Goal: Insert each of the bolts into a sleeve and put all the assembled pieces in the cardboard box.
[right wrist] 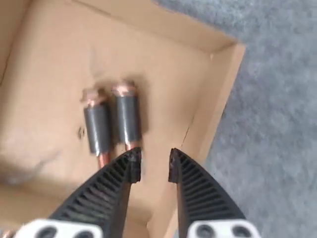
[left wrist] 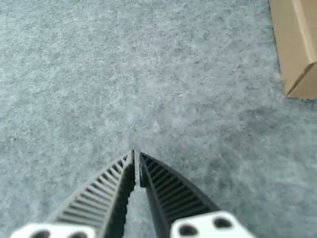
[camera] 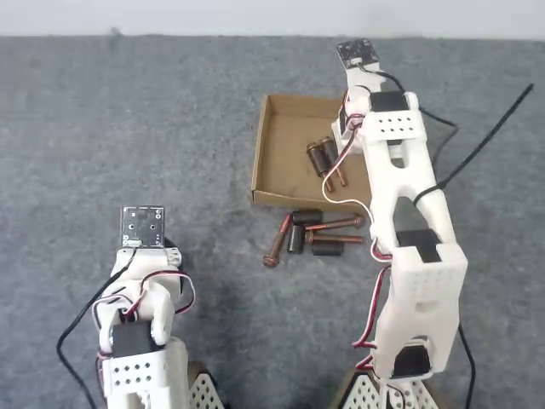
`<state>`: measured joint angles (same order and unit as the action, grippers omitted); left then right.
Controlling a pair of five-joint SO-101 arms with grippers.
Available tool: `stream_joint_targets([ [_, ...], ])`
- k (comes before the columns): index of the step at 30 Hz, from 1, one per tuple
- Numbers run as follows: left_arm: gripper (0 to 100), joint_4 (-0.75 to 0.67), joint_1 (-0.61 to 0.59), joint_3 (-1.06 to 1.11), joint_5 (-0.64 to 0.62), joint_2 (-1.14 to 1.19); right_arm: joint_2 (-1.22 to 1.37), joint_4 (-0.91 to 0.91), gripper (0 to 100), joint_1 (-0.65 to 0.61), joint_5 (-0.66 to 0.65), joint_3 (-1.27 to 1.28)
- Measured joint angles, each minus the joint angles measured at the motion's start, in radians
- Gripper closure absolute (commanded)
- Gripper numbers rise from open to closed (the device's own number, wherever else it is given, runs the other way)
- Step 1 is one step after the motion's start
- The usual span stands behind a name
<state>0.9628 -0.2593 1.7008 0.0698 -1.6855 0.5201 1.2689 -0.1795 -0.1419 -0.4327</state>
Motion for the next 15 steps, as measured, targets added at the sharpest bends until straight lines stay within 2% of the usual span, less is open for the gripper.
stream_joint_targets([
  [2, 99, 0.000, 0.000, 0.000, 0.000, 0.000, -0.014, 0.046, 99.5, -0.002, 0.000, 0.000],
  [8, 99, 0.000, 0.000, 0.000, 0.000, 0.000, -0.104, 0.196, 99.2, -0.008, 0.000, 0.000],
  [15, 99, 0.000, 0.000, 0.000, 0.002, 0.000, -0.256, 0.233, 99.2, -0.051, 0.000, 0.146],
])
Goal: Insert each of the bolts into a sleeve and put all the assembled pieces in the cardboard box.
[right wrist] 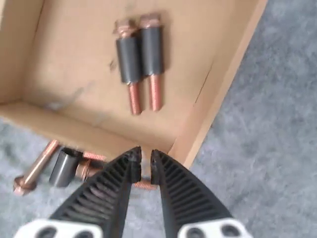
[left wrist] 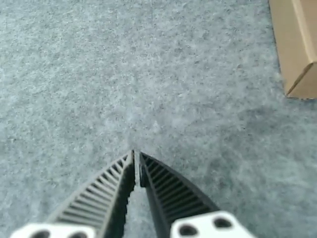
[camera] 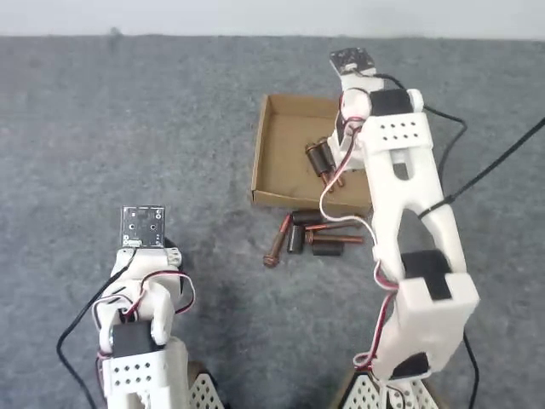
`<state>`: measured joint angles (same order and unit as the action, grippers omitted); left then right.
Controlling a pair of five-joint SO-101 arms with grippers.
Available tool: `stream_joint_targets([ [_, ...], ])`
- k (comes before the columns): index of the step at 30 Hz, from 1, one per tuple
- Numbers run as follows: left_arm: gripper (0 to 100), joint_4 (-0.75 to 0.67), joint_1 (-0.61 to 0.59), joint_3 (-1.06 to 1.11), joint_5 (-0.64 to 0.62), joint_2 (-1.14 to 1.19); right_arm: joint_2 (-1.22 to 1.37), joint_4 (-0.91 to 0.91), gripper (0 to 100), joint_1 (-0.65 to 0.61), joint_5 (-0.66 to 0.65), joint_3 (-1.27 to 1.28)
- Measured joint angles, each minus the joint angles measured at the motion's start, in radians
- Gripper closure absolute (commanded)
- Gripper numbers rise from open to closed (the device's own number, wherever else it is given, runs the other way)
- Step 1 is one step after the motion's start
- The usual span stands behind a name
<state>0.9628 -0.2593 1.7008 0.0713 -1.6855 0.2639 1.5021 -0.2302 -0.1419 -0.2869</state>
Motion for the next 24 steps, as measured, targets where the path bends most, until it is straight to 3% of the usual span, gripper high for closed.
stream_joint_targets([
  [14, 99, 0.000, 0.000, 0.000, 0.000, 0.000, -0.364, 0.000, 99.2, -0.157, 0.141, 0.413],
  [24, 99, 0.000, 0.000, 0.000, 0.000, 0.000, -0.404, -0.123, 99.2, -0.336, 0.216, 0.605],
])
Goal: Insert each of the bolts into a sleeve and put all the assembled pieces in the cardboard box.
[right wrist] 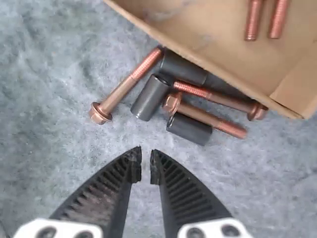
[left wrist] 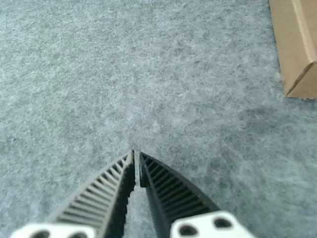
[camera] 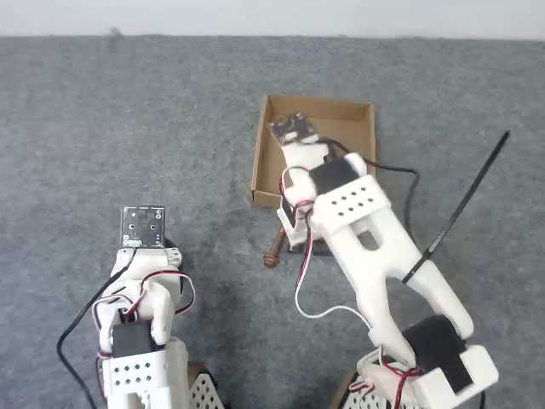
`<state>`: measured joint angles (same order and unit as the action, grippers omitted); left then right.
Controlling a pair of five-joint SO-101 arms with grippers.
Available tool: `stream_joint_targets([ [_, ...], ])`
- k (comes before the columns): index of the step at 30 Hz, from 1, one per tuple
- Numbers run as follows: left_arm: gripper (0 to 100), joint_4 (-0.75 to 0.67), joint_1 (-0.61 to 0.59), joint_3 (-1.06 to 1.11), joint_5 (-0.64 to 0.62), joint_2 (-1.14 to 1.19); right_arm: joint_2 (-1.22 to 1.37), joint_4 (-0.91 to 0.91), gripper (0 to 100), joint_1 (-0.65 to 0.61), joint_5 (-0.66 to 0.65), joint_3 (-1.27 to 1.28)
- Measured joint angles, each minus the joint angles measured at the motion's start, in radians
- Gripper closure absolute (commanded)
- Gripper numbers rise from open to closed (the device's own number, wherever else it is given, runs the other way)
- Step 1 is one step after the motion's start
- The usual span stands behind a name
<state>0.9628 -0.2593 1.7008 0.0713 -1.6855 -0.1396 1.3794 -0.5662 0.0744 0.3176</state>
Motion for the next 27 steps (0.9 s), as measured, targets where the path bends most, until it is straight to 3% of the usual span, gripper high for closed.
stream_joint_targets([
  [5, 99, 0.000, 0.000, 0.000, 0.000, 0.000, 0.000, -0.147, 98.6, -0.023, 0.012, 0.124],
  [10, 99, 0.000, 0.000, 0.000, 0.000, 0.000, 0.000, -0.187, 87.4, -0.046, 0.063, 0.147],
  [15, 99, 0.000, 0.000, 0.000, 0.000, 0.000, 0.000, -0.245, 91.1, -0.057, 0.094, 0.181],
  [27, 99, 0.000, 0.000, 0.000, 0.000, 0.000, 0.095, -0.344, 88.3, -0.058, 0.107, 0.187],
])
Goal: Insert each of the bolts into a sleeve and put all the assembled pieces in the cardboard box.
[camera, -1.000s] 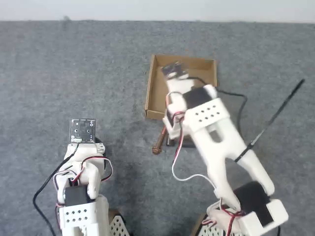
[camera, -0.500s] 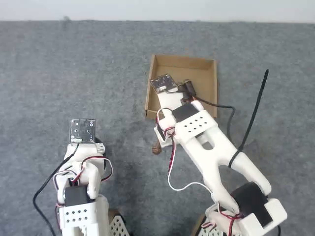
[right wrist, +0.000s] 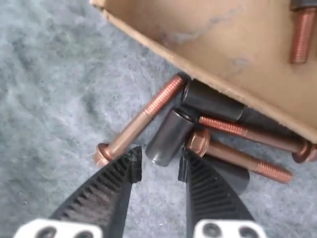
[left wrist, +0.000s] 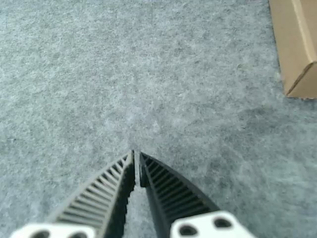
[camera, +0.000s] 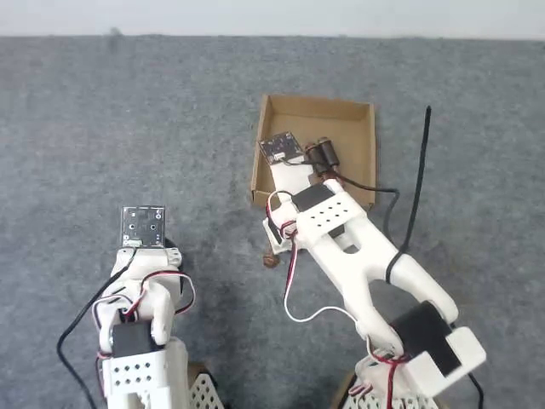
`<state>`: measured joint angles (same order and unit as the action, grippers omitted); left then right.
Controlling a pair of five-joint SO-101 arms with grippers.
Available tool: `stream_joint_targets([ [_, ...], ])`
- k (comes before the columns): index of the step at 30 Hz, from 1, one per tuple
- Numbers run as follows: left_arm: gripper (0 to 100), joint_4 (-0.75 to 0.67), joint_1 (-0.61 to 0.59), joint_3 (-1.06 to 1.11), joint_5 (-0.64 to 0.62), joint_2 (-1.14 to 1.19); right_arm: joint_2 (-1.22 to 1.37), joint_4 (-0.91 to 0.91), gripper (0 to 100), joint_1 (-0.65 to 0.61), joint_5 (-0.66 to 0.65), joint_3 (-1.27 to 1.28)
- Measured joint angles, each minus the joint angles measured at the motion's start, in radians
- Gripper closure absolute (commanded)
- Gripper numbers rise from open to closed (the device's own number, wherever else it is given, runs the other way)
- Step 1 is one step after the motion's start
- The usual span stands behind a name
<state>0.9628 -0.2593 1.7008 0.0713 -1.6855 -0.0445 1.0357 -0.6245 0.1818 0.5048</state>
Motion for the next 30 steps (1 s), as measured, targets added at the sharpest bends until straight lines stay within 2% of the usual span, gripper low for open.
stream_joint_targets([
  [24, 99, 0.000, 0.000, 0.000, 0.000, 0.000, 0.117, -0.083, 88.1, 0.003, 0.046, 0.000],
  [30, 99, 0.000, 0.000, 0.000, 0.000, 0.000, 0.224, -0.066, 88.1, 0.003, 0.021, -0.055],
])
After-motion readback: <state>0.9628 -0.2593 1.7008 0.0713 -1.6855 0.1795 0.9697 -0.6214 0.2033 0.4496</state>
